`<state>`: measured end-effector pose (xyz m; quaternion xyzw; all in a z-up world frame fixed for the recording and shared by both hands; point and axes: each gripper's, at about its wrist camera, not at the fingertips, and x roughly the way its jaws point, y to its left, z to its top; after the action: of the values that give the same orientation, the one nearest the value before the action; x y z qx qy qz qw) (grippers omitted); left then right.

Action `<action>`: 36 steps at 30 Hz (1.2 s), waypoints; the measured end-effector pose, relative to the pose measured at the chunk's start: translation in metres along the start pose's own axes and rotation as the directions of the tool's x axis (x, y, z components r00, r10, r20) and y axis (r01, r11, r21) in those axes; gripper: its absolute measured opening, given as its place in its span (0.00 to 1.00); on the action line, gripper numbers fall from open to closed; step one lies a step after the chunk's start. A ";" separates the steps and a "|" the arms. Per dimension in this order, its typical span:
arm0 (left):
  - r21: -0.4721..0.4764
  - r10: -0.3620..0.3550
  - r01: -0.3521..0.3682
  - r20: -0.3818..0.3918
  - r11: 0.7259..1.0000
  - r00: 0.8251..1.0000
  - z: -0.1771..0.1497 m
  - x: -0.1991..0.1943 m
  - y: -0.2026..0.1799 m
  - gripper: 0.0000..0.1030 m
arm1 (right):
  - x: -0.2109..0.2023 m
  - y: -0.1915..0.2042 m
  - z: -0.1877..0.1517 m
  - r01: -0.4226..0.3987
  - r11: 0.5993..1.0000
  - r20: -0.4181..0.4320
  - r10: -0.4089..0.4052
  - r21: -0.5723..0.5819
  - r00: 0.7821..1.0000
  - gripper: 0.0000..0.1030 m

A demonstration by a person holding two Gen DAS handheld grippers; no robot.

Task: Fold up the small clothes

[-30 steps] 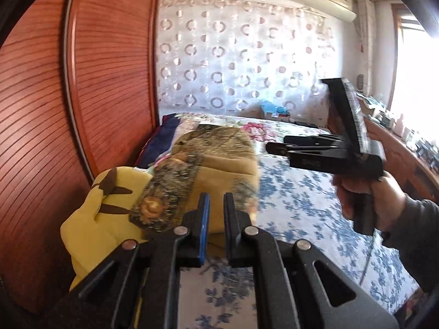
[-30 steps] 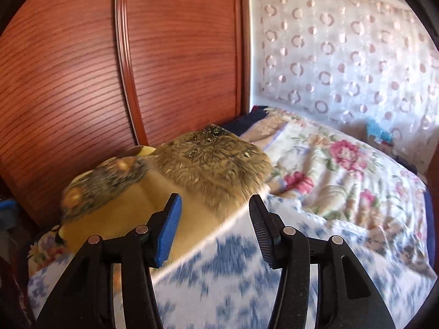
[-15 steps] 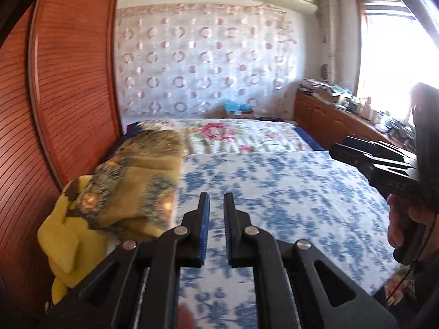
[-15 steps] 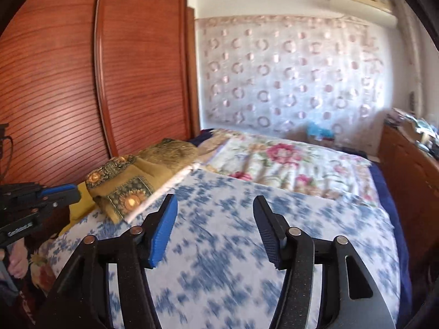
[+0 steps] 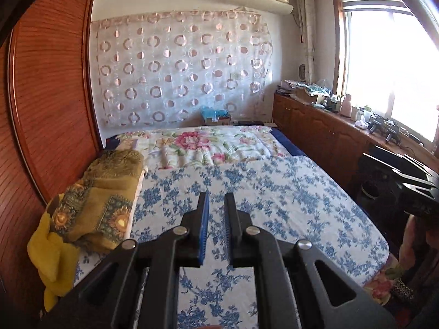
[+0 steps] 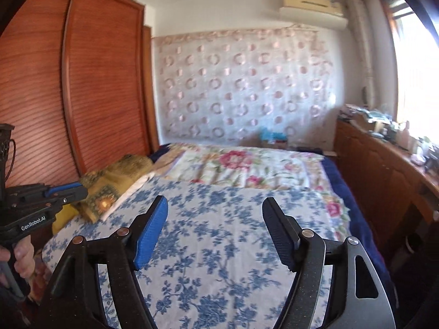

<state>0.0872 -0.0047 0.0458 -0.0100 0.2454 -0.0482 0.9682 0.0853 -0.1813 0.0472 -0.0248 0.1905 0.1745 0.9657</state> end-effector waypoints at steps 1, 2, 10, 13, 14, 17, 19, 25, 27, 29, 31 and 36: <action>-0.001 -0.002 0.002 0.008 1.000 1.000 0.001 -0.003 -0.001 0.08 | -0.007 -0.004 0.001 0.008 1.000 0.009 -0.008 0.007 1.000 0.71; -0.003 -0.004 0.004 0.020 1.000 1.000 0.005 -0.006 -0.004 0.08 | -0.012 -0.006 0.002 0.022 1.000 0.018 -0.023 0.014 1.000 0.71; 0.005 0.026 -0.027 0.096 1.000 0.995 0.026 -0.033 -0.012 0.09 | -0.042 -0.019 0.007 0.089 0.995 0.066 -0.092 0.051 0.994 0.71; -0.002 0.041 -0.041 0.112 0.999 0.993 0.029 -0.040 -0.011 0.09 | -0.047 -0.021 0.006 0.090 0.995 0.074 -0.093 0.054 0.993 0.71; -0.005 0.045 -0.045 0.115 0.999 0.992 0.029 -0.042 -0.010 0.09 | -0.048 -0.021 0.006 0.093 0.994 0.077 -0.097 0.055 0.992 0.71; -0.008 0.050 -0.049 0.113 0.999 0.992 0.028 -0.044 -0.008 0.09 | -0.048 -0.020 0.005 0.093 0.994 0.076 -0.097 0.057 0.992 0.71; -0.011 0.054 -0.053 0.111 0.999 0.992 0.027 -0.043 -0.006 0.09 | -0.049 -0.019 0.005 0.090 0.994 0.075 -0.094 0.056 0.993 0.71; -0.015 0.058 -0.057 0.101 0.998 0.993 0.024 -0.041 -0.004 0.09 | -0.049 -0.018 0.006 0.090 0.994 0.075 -0.094 0.057 0.993 0.71; -0.016 0.059 -0.057 0.100 0.998 0.993 0.024 -0.041 -0.004 0.09 | -0.048 -0.018 0.006 0.092 0.994 0.075 -0.096 0.057 0.992 0.71; -0.015 0.062 -0.060 0.100 0.998 0.993 0.024 -0.041 -0.003 0.09 | -0.048 -0.018 0.006 0.090 0.994 0.075 -0.094 0.056 0.993 0.71; -0.018 0.063 -0.062 0.099 0.998 0.993 0.021 -0.039 -0.003 0.10 | -0.048 -0.018 0.006 0.092 0.994 0.076 -0.096 0.055 0.992 0.71; -0.020 0.063 -0.062 0.100 0.998 0.993 0.018 -0.039 -0.001 0.10 | -0.048 -0.017 0.005 0.091 0.994 0.075 -0.095 0.056 0.993 0.71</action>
<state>0.0614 -0.0019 0.0803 -0.0129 0.1969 -0.0152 0.9802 0.0513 -0.2125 0.0701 -0.0016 0.1560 0.1251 0.9798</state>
